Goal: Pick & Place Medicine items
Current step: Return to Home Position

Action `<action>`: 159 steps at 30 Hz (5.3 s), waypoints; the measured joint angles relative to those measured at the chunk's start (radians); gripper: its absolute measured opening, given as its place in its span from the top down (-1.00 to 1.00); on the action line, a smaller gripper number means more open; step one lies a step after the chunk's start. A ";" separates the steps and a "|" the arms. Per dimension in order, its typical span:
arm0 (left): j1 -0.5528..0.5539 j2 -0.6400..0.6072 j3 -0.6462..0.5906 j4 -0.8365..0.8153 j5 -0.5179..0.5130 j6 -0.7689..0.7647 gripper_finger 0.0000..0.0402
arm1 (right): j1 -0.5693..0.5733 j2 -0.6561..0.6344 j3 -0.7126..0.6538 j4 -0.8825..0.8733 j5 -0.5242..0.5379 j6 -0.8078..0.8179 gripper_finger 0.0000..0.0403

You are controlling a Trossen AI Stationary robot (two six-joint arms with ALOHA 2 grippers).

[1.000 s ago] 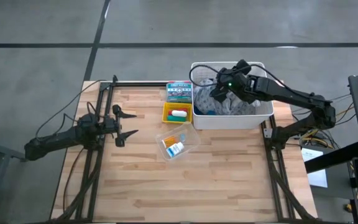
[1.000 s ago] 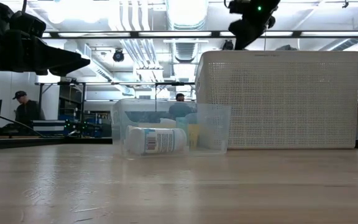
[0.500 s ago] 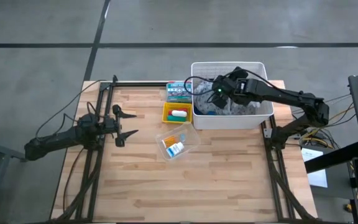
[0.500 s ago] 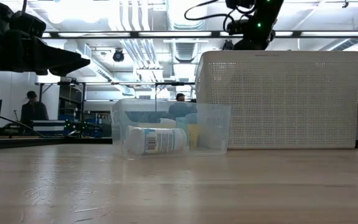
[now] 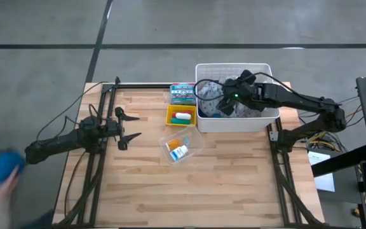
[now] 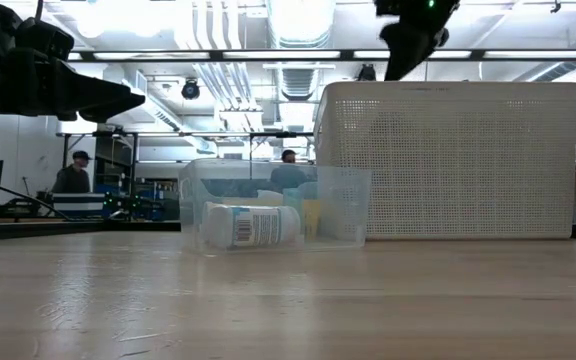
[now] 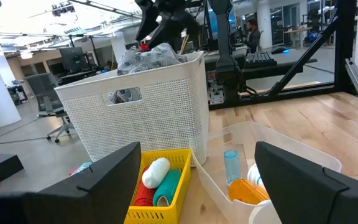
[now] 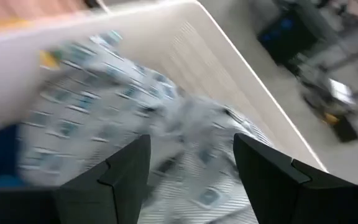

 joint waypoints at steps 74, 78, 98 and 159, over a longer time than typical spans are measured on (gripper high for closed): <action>0.000 0.000 0.000 0.000 0.000 0.000 -0.60 | 0.782 -0.396 -1.159 1.525 -0.328 -0.187 0.96; 0.000 0.000 0.000 0.000 0.000 0.000 -0.60 | 0.782 -0.509 -1.217 1.526 -0.364 -0.185 0.96; 0.000 0.000 0.000 0.000 0.000 0.000 -0.60 | 0.782 -0.869 -1.311 1.366 -0.502 -0.267 0.96; 0.000 0.000 0.000 0.000 0.000 0.000 -0.60 | 0.781 -1.276 -1.307 0.912 -0.495 -0.162 0.96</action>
